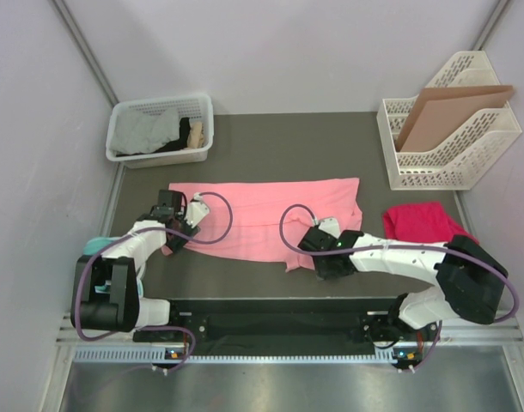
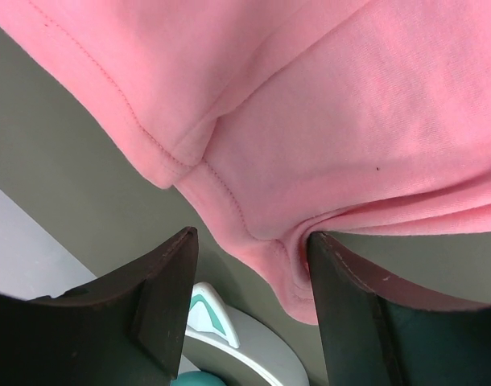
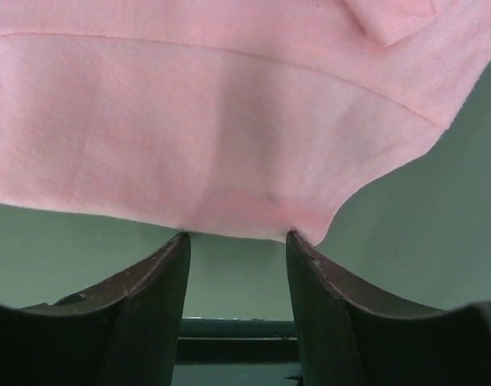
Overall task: Fold and stack the t-shirts
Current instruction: Fold the tshirt
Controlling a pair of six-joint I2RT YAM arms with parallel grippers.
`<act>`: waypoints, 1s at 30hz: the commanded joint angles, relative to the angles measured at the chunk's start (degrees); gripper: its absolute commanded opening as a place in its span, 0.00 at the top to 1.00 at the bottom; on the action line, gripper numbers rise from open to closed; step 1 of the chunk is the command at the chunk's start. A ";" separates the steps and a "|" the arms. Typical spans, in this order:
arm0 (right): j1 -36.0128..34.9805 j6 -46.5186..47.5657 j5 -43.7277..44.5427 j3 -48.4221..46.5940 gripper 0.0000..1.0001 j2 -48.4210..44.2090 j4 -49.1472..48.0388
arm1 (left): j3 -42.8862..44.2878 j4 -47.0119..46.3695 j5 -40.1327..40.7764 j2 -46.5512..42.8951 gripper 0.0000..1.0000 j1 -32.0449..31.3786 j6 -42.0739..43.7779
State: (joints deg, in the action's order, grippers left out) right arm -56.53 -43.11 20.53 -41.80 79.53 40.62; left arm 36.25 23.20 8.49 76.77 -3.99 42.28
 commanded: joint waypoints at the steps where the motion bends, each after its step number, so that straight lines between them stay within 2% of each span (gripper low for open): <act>1: 0.72 1.01 1.26 -2.06 0.49 1.94 -1.07 | -3.73 0.27 -3.92 2.59 0.38 0.39 -0.62; 7: 0.81 1.98 1.26 -1.71 0.55 3.79 -3.00 | -4.70 -0.88 -3.66 2.42 0.38 0.47 -0.36; 13: 2.04 2.60 0.30 -0.13 0.76 5.11 -4.76 | -4.96 -0.96 -4.36 2.33 0.40 0.47 -0.62; 17: 2.74 2.42 0.12 0.32 0.98 4.32 -4.59 | -5.31 -1.14 -4.10 2.33 0.42 0.56 -0.45; 22: 2.92 0.93 0.38 -1.00 1.00 0.21 -0.20 | -5.49 -0.53 -3.74 1.10 0.45 0.65 -0.18; 26: 2.48 -1.18 -0.41 -0.83 1.00 -5.25 2.79 | -4.96 2.02 -4.10 -1.18 0.55 0.74 0.69; 30: 1.43 -4.34 -1.28 0.23 1.00 -11.22 5.87 | -4.61 5.44 -4.36 -4.61 0.56 0.74 1.13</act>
State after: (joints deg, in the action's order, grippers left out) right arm -54.24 -43.46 19.62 -42.72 74.35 42.02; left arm 33.39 20.71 6.87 74.28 -3.68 43.35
